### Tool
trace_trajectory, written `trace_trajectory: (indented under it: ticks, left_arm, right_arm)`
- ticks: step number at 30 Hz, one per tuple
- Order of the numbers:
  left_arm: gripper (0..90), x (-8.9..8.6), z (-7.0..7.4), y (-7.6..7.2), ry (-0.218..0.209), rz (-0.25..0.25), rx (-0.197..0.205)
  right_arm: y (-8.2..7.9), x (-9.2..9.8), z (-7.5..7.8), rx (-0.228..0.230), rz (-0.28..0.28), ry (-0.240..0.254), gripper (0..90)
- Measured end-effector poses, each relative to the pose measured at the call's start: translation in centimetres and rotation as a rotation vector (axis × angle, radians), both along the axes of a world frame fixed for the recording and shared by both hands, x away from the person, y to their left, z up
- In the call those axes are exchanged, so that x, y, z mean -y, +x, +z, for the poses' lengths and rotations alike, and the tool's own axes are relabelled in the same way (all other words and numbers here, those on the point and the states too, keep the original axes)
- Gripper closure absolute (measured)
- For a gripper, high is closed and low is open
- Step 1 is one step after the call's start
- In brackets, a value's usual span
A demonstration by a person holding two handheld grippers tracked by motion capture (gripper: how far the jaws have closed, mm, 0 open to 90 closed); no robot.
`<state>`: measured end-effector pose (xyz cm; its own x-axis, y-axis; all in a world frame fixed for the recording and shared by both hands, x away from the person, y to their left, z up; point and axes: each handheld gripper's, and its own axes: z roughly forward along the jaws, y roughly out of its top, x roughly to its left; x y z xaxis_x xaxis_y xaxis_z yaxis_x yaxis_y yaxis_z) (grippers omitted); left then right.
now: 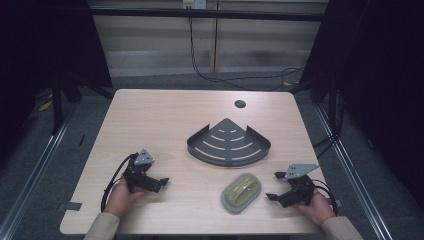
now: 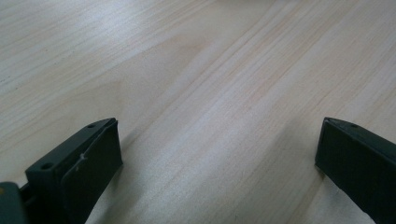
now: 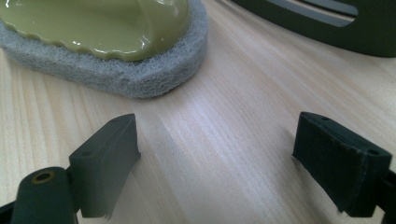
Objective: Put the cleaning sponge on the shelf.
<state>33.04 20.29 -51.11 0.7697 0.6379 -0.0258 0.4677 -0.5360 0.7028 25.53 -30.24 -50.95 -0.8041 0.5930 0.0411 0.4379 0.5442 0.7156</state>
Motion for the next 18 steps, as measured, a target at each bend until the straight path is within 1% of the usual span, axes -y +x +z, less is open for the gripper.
trace_trajectory:
  ticks: [1,5,6,7,9,10,11,12,13,14,15,16,17,18]
  left_arm:
    - [0.0,0.0,0.0,0.0,0.0,0.0,0.0]
    - [0.0,0.0,0.0,0.0,0.002,-0.001,0.0]
    - [0.0,0.0,0.0,0.0,0.001,-0.002,-0.001]
    - [0.0,0.0,0.0,0.0,0.0,-0.001,0.0]
    - [0.0,-0.1,0.0,0.1,0.007,-0.006,0.002]
    - [0.0,-0.1,0.0,0.1,0.006,-0.009,0.001]
    - [0.0,-0.1,0.0,0.1,0.006,-0.008,0.0]
    - [0.0,-0.1,0.0,0.1,0.006,-0.007,0.0]
    - [0.0,-0.1,0.0,0.1,0.005,-0.007,0.001]
    - [0.0,-0.1,0.0,0.1,0.003,-0.008,-0.002]
    - [0.0,-0.1,0.0,0.2,0.004,-0.01,0.001]
    - [0.0,-0.1,0.0,0.2,0.007,-0.011,-0.001]
    - [0.0,-0.1,0.0,0.2,0.008,-0.011,0.0]
    - [0.0,-0.1,0.0,0.2,0.005,-0.011,0.001]
  right_arm:
    - [0.0,0.0,0.0,0.0,0.0,0.0,13.5]
    - [0.6,-0.6,0.8,-0.051,0.032,-0.082,13.7]
    - [0.7,-0.9,1.1,-0.072,0.052,-0.107,14.3]
    - [0.8,-1.1,1.4,-0.088,0.086,-0.133,16.4]
    - [0.9,-1.4,1.9,-0.084,0.126,-0.172,21.3]
    - [1.0,-1.6,2.3,-0.078,0.14,-0.199,20.7]
    - [1.0,-1.8,2.6,-0.078,0.143,-0.213,20.3]
    - [1.2,-2.0,3.0,-0.082,0.159,-0.226,21.8]
    - [1.6,-2.6,3.9,-0.094,0.203,-0.263,24.5]
    - [1.7,-2.8,4.3,-0.098,0.211,-0.28,24.2]
    - [1.9,-3.0,4.7,-0.092,0.227,-0.294,24.4]
    - [1.9,-3.0,4.7,-0.092,0.227,-0.294,24.4]
    - [2.1,-3.3,5.1,-0.094,0.243,-0.308,25.0]
    - [2.2,-3.6,5.5,-0.095,0.256,-0.33,25.0]
